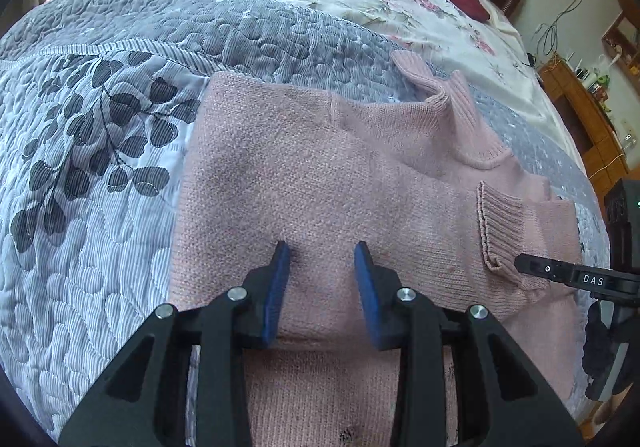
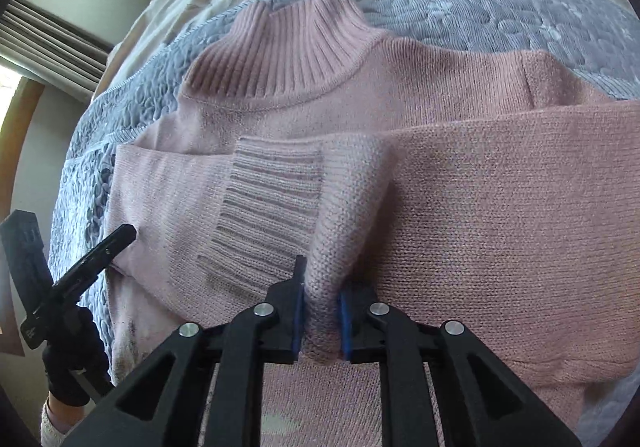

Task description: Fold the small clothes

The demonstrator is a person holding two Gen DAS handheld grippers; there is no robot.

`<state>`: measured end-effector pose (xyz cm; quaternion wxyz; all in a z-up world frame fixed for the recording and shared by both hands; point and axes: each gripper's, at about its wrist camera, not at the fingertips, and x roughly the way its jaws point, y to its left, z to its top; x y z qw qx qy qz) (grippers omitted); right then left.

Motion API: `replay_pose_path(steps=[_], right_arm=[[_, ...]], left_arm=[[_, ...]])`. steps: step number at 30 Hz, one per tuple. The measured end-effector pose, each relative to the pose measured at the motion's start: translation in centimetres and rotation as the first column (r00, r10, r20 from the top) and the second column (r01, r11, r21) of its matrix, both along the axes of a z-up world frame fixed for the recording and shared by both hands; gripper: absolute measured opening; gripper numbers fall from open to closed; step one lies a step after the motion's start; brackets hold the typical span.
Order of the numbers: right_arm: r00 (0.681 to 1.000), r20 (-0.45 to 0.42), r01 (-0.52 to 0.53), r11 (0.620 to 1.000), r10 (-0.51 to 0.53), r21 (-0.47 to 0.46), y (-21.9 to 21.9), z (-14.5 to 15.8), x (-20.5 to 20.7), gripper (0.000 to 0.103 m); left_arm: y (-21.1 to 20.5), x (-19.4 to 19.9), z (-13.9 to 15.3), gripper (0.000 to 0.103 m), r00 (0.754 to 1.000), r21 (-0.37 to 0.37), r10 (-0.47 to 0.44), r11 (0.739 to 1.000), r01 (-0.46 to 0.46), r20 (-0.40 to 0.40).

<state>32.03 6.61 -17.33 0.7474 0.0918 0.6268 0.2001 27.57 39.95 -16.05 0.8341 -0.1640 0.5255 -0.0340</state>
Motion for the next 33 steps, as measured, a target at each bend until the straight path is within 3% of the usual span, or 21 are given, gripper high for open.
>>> replay_pose_path(steps=[3,6,10,14,19,20,22,23,24,33], right_arm=[[1.0,0.023,-0.011,0.999,0.012,-0.041,0.0,1.1,-0.3,0.025],[0.99,0.131,-0.037,0.994,0.051,-0.106,0.2,4.3,-1.5,0.04],[0.973,0.176,-0.132,0.986,0.148,-0.1,2.9,6.7,-2.8,0.041],[0.953,0.16,-0.232,0.96,0.257,-0.155,7.0,5.6,-3.4,0.046],[0.951,0.109,-0.253,0.932,0.288,-0.26,9.4,2.1,-3.2,0.049],[0.951,0.112,-0.25,0.929,0.289,-0.271,9.5,1.7,-3.1,0.048],[0.949,0.126,-0.242,0.924,0.289,-0.298,9.3,1.6,-2.9,0.031],[0.949,0.131,-0.236,0.919,0.288,-0.315,9.1,1.7,-2.8,0.016],[0.951,0.128,-0.233,0.926,0.28,-0.297,8.6,1.8,-2.6,0.01],[0.983,0.169,-0.064,0.997,0.071,-0.049,0.2,6.8,-2.4,0.007]], left_arm=[[-0.2,0.1,0.3,0.034,1.0,0.016,-0.014,1.0,0.014,-0.009],[-0.2,-0.2,2.0,0.036,1.0,0.02,-0.017,1.0,0.016,0.024],[-1.2,-0.2,3.6,0.041,0.997,0.019,-0.047,0.999,0.046,0.058],[-2.1,0.4,2.6,0.041,0.998,0.006,-0.06,0.998,0.06,0.023],[-1.9,0.4,0.4,0.041,0.998,-0.02,-0.053,0.998,0.052,-0.015],[-1.9,0.3,0.3,0.041,0.998,-0.022,-0.055,0.998,0.055,-0.012],[-1.9,0.3,0.1,0.041,0.998,-0.022,-0.059,0.998,0.059,-0.012],[-1.9,0.3,0.1,0.041,0.998,-0.022,-0.059,0.998,0.059,-0.013],[-1.9,0.3,0.1,0.041,0.998,-0.023,-0.059,0.998,0.058,-0.014],[-1.9,0.3,0.0,0.041,0.999,-0.025,-0.045,0.999,0.044,-0.012]])
